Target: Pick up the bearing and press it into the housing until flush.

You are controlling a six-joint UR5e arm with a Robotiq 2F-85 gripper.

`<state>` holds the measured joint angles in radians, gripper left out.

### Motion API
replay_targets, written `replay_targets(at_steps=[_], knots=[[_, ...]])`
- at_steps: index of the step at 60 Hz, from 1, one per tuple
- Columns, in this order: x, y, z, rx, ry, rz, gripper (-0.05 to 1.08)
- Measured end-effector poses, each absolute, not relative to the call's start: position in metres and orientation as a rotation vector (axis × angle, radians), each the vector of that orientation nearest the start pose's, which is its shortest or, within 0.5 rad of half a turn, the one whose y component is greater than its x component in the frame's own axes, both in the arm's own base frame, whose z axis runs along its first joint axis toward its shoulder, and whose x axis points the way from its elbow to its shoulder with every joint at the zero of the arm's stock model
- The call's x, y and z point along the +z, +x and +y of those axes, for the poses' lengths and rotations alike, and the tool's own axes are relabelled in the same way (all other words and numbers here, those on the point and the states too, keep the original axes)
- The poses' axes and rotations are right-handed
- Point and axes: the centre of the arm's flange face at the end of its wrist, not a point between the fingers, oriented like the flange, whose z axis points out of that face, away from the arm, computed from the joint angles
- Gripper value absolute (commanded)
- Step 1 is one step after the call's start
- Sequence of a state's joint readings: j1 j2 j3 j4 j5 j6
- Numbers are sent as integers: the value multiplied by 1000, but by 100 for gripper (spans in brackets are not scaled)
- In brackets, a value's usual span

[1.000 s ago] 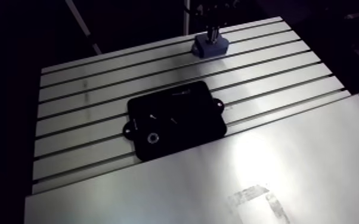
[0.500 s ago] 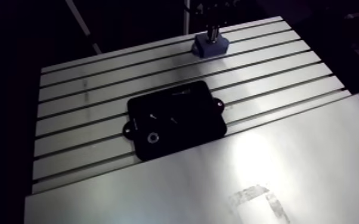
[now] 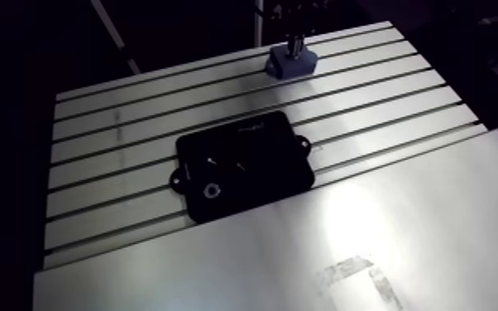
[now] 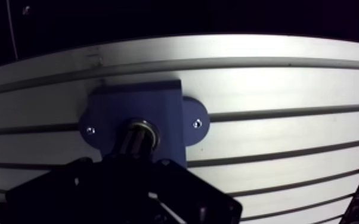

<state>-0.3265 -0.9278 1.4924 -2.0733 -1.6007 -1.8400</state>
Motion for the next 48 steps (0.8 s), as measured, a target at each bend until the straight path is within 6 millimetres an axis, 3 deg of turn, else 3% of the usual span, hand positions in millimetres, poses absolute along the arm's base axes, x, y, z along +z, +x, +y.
replay_targets(at_steps=[48], knots=[[181,-686,93,12,83,3065,108]])
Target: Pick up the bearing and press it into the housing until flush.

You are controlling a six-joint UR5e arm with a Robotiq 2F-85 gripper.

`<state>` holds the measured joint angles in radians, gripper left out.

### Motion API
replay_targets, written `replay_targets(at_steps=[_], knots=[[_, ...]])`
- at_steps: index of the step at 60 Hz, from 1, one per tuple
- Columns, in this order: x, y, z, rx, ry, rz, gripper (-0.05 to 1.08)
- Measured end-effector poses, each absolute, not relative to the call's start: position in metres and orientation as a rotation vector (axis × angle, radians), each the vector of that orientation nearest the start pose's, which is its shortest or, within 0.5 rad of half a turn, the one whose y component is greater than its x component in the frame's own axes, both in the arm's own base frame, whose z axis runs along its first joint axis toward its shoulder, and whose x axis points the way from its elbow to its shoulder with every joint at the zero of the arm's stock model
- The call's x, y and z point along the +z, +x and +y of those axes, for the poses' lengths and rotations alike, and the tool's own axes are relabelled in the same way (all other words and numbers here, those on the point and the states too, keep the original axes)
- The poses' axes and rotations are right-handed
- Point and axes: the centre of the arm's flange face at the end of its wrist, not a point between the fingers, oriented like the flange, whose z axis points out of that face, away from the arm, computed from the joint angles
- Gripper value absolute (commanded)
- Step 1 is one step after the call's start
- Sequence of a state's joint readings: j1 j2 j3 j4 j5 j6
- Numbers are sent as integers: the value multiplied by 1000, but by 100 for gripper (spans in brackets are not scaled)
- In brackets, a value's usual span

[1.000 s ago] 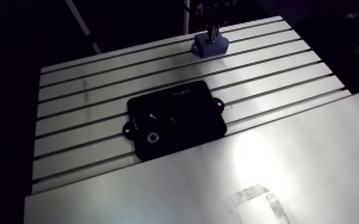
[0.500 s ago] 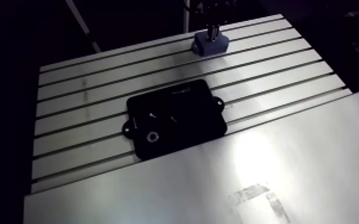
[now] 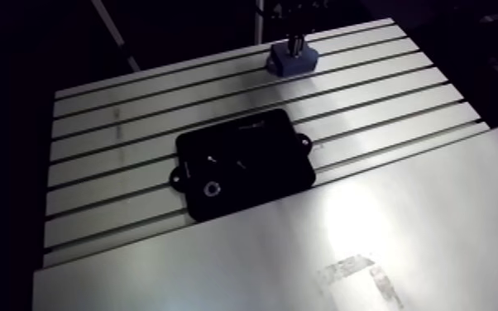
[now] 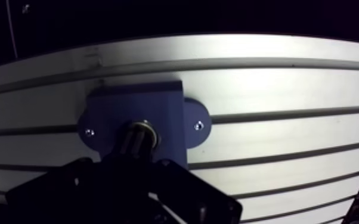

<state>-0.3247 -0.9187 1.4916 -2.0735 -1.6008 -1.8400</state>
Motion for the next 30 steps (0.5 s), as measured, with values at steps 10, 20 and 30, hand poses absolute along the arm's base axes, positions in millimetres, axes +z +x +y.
replay_targets(at_steps=[10,20,30], knots=[[181,-686,93,12,82,3064,108],[181,-686,93,12,82,3064,108],[181,-686,92,12,80,3064,108]])
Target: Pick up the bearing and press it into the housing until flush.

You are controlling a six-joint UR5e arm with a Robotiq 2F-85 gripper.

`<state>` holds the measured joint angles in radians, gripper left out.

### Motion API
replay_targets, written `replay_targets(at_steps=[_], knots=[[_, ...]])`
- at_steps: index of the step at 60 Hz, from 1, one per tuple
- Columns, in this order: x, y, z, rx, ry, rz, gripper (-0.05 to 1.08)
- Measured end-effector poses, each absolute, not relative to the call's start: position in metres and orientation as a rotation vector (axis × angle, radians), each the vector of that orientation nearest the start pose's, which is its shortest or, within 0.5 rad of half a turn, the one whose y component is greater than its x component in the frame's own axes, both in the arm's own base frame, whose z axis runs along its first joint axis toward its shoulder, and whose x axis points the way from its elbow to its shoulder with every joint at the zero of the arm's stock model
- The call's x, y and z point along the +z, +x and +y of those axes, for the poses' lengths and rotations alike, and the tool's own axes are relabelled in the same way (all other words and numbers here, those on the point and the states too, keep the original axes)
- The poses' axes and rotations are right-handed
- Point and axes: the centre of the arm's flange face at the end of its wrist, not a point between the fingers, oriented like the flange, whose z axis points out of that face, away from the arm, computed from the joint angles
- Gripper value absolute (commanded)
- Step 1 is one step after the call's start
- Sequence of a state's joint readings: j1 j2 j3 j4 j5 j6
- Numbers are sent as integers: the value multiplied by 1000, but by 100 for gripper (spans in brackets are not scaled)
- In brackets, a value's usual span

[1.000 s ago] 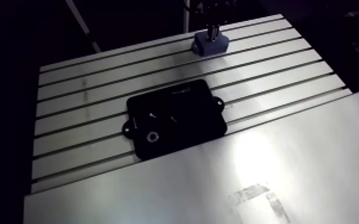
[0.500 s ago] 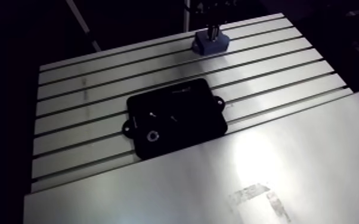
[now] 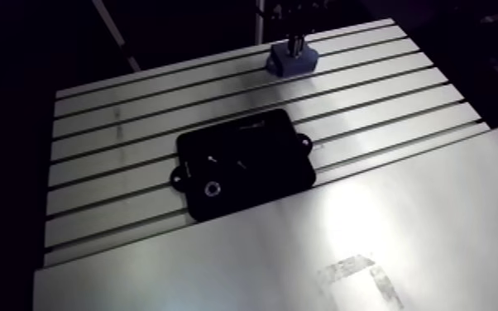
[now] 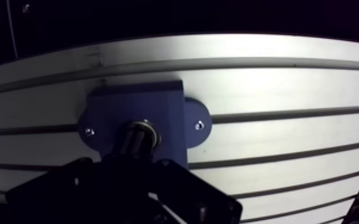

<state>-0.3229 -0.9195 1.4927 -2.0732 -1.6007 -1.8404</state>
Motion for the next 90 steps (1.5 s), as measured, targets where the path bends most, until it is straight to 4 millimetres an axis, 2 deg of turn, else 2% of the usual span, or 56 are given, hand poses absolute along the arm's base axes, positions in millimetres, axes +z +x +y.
replay_targets(at_steps=[14,30,31,32,33,34,35,36,37,38,40,68,90], knots=[[184,-686,90,11,76,3067,108],[209,-684,91,32,78,3099,105],[211,-684,91,33,78,3101,98],[212,-684,91,34,78,3103,98],[214,-683,90,36,78,3104,81],[216,-683,90,37,78,3106,54],[218,-683,90,38,78,3108,54],[219,-682,90,39,78,3109,23],[221,-682,90,40,77,3110,23],[223,-681,90,40,77,3110,4],[227,-680,90,40,76,3109,1],[306,-653,77,-3,22,3036,0],[370,-628,61,4,19,3050,0]])
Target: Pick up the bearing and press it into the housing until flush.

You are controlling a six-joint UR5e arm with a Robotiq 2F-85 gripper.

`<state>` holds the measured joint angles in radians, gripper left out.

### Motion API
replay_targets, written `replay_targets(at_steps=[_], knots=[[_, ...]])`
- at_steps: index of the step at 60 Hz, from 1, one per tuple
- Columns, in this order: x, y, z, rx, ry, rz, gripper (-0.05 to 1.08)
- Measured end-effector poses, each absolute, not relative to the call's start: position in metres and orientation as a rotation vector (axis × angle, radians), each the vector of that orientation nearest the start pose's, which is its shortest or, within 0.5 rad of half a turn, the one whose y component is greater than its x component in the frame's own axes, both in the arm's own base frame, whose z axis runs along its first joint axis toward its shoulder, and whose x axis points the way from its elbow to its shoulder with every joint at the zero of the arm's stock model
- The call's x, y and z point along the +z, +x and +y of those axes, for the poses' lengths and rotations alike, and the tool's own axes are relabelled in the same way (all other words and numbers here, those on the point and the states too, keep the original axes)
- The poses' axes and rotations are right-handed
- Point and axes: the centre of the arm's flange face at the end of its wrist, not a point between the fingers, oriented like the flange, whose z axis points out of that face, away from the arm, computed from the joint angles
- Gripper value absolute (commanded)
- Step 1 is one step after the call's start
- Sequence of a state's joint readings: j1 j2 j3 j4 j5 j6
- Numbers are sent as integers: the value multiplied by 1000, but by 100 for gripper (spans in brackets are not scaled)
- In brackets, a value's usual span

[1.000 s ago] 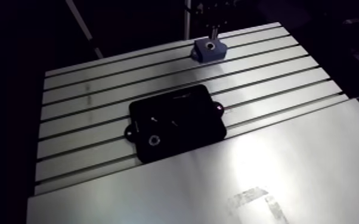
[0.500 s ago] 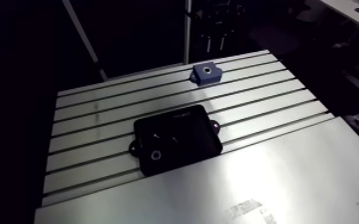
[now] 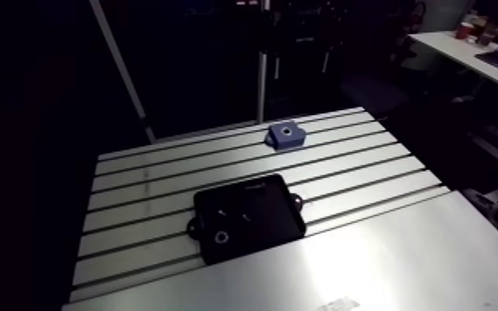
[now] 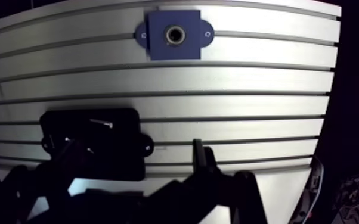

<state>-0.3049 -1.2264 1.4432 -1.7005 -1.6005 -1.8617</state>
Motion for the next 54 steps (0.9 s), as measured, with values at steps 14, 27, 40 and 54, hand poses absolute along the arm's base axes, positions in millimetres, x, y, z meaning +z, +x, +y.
replay_targets(at_steps=[14,27,40,54], knots=[[410,-610,52,20,42,3087,1],[443,-593,38,32,77,3133,1],[459,-586,13,37,78,3162,1],[461,-584,-18,36,87,3164,1]])
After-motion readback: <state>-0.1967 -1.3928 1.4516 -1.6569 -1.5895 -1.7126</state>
